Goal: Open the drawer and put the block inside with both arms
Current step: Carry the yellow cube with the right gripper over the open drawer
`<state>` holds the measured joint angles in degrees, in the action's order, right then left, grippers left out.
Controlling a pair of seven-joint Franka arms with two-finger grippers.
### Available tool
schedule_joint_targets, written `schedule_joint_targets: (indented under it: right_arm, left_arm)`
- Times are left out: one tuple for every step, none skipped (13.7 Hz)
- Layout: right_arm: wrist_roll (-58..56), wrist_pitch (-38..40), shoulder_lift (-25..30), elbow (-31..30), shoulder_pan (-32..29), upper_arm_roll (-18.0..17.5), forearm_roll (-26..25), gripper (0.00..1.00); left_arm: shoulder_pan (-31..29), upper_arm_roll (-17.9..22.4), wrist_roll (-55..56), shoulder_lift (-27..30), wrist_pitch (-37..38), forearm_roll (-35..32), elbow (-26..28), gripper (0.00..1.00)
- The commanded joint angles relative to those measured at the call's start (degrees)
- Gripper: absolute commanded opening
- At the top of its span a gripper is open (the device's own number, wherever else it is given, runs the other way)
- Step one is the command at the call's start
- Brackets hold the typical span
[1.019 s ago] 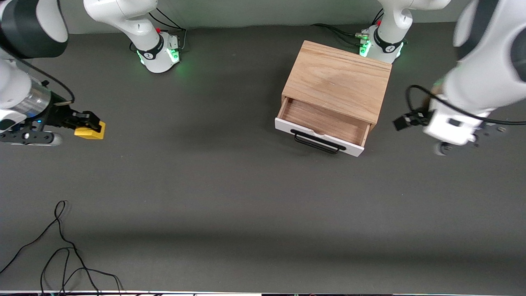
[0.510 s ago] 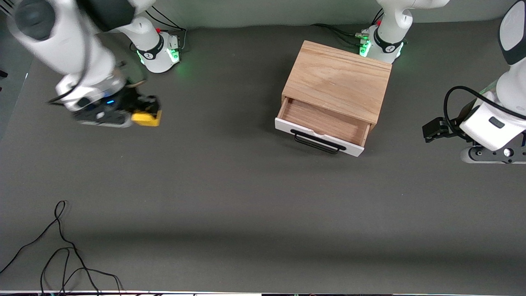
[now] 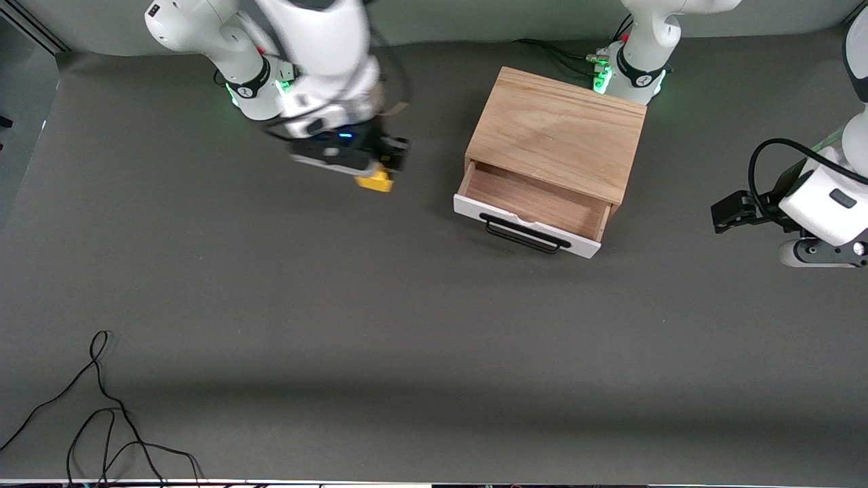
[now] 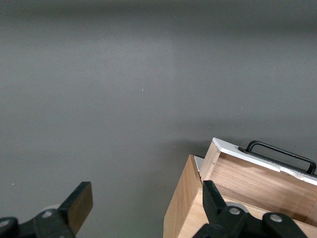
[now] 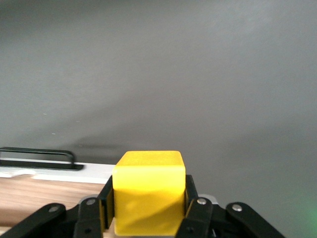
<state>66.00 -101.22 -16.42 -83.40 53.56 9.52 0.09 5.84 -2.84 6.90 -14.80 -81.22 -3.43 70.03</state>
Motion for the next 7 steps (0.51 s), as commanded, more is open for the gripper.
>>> schedule_joint_targets:
  right_arm:
    - [8.5, 1.2, -11.0, 12.8, 2.9, 0.8, 0.8, 0.28]
    - [10.3, 0.6, -13.4, 15.2, 3.6, 0.6, 1.6, 0.28]
    - [12.1, 0.3, -15.3, 17.1, 3.7, 0.4, 1.8, 0.28]
    - [14.0, -1.1, -17.1, 18.4, 4.8, -0.2, 2.0, 0.28]
    - [15.9, -2.7, -18.6, 19.0, 5.3, -0.6, 2.0, 0.28]
    - [17.8, -4.2, -19.7, 19.0, 6.0, -1.4, 2.0, 0.28]
    - [18.7, -5.2, -20.7, 19.0, 6.0, -2.2, 2.0, 0.28]
  left_arm:
    - [-0.3, -0.1, -0.9, 1.8, 0.7, 0.3, 1.7, 0.99]
    - [-0.3, -0.1, -1.0, 2.0, 0.4, 0.4, 2.0, 0.99]
    - [-0.3, -0.1, -0.9, 3.2, -0.2, 0.4, 3.4, 0.99]
    - [-0.3, -0.2, -0.8, 5.3, -1.2, 0.3, 5.9, 0.99]
    - [-0.6, -0.3, -0.9, 6.9, -2.5, 0.3, 8.3, 0.99]
    - [-0.7, -0.3, -0.9, 8.5, -3.8, 0.3, 10.8, 0.99]
    - [-0.8, -0.3, -1.0, 10.0, -5.0, 0.3, 13.1, 0.99]
